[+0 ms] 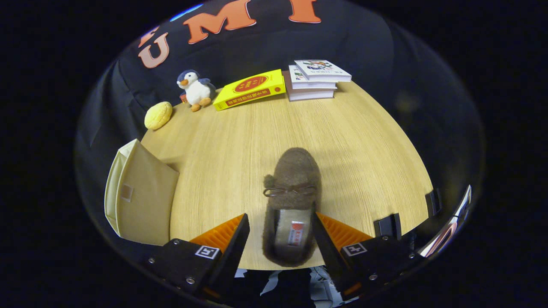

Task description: Open the storage box then place both shoes into the box .Put the left shoe in first, then the right shoe, with the right side of both shoes facing outward in a uniform manner.

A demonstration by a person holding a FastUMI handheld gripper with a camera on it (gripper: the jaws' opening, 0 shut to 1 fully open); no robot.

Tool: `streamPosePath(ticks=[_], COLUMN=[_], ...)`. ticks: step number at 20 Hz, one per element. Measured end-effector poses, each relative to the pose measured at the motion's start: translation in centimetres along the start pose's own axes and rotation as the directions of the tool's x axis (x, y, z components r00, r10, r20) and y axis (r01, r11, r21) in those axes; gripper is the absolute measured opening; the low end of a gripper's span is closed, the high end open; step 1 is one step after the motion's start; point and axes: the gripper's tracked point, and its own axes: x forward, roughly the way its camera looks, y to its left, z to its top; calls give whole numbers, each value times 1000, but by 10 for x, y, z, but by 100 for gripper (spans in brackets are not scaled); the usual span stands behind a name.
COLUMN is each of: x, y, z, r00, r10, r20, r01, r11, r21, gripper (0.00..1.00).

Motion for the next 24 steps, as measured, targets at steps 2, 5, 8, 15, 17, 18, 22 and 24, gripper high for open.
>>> streamPosePath(ticks=[2,5,8,15,17,18,22,24], x=[11,29,47,66,63,62,29,11], y=[-16,-33,-40,-48,-46,-46,-22,-2], z=[-5,-2,6,4,3,2,5,14], r00=[1000,997,994,994,996,995,999,1000], r10=[-27,-71,-87,-105,-94,-97,-50,-17], r20=[-7,28,71,40,11,-2,-15,-17], r01=[27,72,89,103,92,97,52,20], r11=[1000,997,995,993,991,990,988,987], r21=[-3,-32,-35,53,92,103,143,159], gripper=[82,73,57,18,7,4,4,4])
